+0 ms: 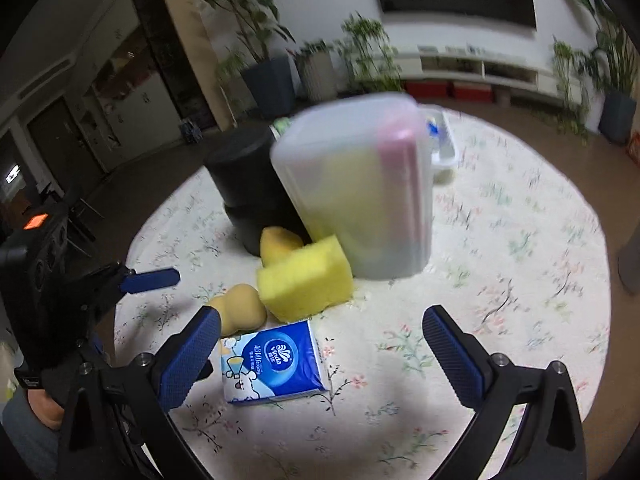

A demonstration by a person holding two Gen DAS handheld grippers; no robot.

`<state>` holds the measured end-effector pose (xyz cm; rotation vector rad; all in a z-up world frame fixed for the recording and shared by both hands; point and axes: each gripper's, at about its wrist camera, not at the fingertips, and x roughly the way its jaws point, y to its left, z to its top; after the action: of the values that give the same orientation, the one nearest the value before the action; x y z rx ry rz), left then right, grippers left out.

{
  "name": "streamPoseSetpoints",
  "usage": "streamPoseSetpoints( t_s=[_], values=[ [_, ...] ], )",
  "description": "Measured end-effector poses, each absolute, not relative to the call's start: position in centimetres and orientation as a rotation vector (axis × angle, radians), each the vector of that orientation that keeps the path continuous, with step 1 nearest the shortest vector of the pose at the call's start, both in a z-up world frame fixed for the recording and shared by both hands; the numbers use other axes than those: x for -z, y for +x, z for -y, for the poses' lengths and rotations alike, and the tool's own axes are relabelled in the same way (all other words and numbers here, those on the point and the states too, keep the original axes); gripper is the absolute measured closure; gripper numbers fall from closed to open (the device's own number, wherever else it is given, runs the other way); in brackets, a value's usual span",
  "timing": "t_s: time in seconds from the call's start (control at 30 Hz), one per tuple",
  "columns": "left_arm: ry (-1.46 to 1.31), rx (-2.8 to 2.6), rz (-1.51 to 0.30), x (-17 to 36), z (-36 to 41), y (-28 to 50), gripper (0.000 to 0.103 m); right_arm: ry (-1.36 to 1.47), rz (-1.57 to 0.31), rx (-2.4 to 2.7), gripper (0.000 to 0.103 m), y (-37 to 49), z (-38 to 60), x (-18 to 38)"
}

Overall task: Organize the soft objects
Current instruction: 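Move both tools back over the remaining items on the table, then grasp the tan makeup sponge with the left tool while the right tool grasps the yellow sponge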

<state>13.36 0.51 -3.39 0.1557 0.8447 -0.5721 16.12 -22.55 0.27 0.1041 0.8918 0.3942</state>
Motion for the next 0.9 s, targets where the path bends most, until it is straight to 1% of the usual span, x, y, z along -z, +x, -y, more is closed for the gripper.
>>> streamPoseSetpoints(
  t_s=[0.07,0.23,0.3,0.37,0.57,0.7,0.9],
  values=[
    [0.126,0.578,-0.861,3.7,-1.1,14.3,0.000,0.123,-0.934,-0.388,0.000,16.9,22.3,0.6],
    [0.051,0.558,-0.890,4.2,-2.5,16.1,0.005,0.124,-0.967,-0.374,0.001,17.5,22.3,1.5],
    [0.070,0.580,-0.917,4.5,-2.2,16.4,0.016,0.120,-0.979,-0.371,0.001,17.7,22.3,1.7],
    [0.142,0.599,-0.953,5.1,-1.2,16.8,0.022,0.121,-0.986,-0.372,0.001,17.8,22.3,1.8],
    [0.232,0.654,-0.996,5.0,-0.4,18.0,0.026,0.112,-1.002,-0.373,0.002,18.2,22.1,2.2],
    [0.299,0.691,-1.022,5.1,0.3,18.1,0.027,0.116,-1.014,-0.376,0.004,18.5,21.7,2.3],
    [0.372,0.711,-1.063,5.8,1.5,18.0,0.027,0.138,-1.036,-0.376,0.004,18.6,20.9,2.5]
  ],
)
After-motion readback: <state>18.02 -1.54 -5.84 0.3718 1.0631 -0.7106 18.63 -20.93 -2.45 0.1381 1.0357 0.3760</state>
